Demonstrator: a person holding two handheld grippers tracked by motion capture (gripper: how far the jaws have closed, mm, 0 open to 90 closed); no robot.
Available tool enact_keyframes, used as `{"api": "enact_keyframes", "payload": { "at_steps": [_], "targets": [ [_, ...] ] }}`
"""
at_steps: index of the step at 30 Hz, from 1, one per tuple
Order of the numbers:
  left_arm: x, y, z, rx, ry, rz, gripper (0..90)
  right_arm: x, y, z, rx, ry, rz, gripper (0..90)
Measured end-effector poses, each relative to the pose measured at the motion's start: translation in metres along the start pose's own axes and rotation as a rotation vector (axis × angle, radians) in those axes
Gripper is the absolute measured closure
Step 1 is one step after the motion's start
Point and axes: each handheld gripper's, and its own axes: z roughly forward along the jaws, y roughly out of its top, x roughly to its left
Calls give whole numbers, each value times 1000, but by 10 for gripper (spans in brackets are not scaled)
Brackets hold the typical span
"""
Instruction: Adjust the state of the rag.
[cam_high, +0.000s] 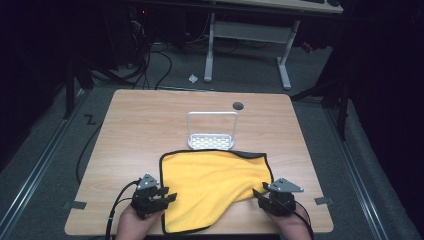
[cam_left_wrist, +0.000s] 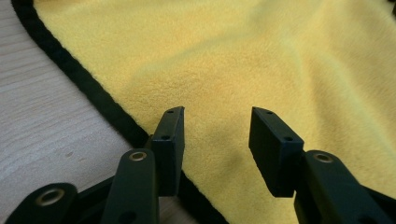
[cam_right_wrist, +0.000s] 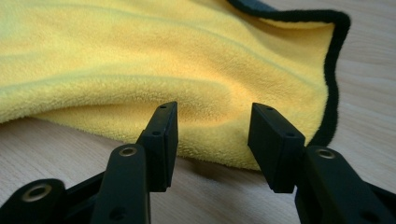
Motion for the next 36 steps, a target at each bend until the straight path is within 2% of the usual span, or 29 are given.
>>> {"api": "enact_keyframes", "payload": {
  "at_steps": [3,5,6,7,9,13,16,19,22,25,28,30,33,34,36],
  "targets": [
    [-2,0,2,-7,29,26,610,-1,-2,10,43,-2,3,557],
    [-4,0,3,-7,58,58,637,-3,-1,13,43,2,6,649],
    [-6,0,3,-8,72,73,649,-2,0,13,46,-4,1,747],
    [-6,0,4,-6,83,86,649,-2,0,13,46,-4,1,747],
    [-7,1,4,-6,95,93,660,0,2,14,48,-15,-18,822],
    [-5,2,5,-12,107,95,677,1,3,9,32,-33,-30,840],
    [-2,4,6,-12,111,90,683,-3,8,-6,-20,-42,-7,841],
    [3,9,10,-7,132,102,687,-4,20,-18,-72,-49,-7,843],
    [9,15,14,-8,167,100,687,-3,39,-16,-90,-59,-41,845],
    [16,14,13,-23,193,82,685,0,61,0,-84,-49,-68,850],
    [18,13,9,-30,195,50,656,4,79,30,-52,-28,-77,849],
    [18,12,7,-34,193,54,641,9,86,53,-12,-22,-91,847],
    [17,10,3,-37,178,56,630,11,90,81,38,-19,-85,821],
    [17,10,3,-36,177,57,628,10,90,86,43,-18,-83,790],
    [19,8,1,-33,170,52,627,10,91,84,29,-14,-74,738]
  ]
}}
